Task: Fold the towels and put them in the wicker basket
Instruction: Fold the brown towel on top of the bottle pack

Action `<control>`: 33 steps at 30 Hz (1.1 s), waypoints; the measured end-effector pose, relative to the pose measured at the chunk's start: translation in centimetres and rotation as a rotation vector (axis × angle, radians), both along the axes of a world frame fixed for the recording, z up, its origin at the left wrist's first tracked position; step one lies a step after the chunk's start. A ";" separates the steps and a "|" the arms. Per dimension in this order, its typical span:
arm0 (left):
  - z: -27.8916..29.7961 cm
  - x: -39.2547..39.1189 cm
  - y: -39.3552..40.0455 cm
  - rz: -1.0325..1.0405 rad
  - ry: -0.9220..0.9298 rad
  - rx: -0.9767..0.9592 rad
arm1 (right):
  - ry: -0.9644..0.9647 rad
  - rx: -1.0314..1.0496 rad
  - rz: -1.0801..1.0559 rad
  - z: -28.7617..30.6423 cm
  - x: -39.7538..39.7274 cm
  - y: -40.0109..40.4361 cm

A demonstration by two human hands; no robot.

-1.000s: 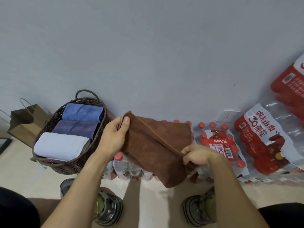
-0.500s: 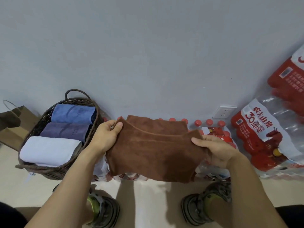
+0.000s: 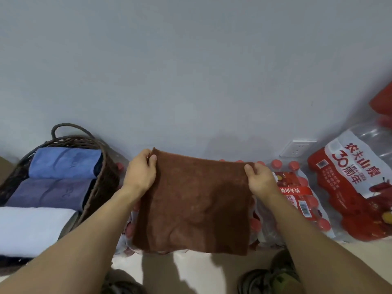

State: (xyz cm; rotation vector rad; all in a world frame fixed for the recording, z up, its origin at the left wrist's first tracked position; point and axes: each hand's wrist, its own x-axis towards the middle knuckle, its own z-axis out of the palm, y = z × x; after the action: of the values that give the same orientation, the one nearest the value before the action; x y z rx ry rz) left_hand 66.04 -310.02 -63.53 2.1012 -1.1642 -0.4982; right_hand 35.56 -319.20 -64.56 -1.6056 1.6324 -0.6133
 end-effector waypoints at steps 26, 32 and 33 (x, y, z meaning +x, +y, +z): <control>-1.2 2.0 -3.3 -0.505 -0.351 0.209 | 0.167 0.331 0.280 5.9 -0.1 -4.0; 1.4 1.4 -2.8 -0.501 -0.270 0.240 | 0.195 0.396 0.512 12.4 -1.7 -1.7; 2.4 1.6 -2.6 -0.534 -0.269 0.272 | 0.208 0.396 0.538 13.3 -1.9 -1.4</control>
State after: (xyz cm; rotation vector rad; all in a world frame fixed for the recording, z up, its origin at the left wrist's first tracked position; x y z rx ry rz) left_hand 67.63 -312.63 -61.17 2.1148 -1.9284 -0.6567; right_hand 33.70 -320.57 -51.29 -1.7351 1.2701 0.1509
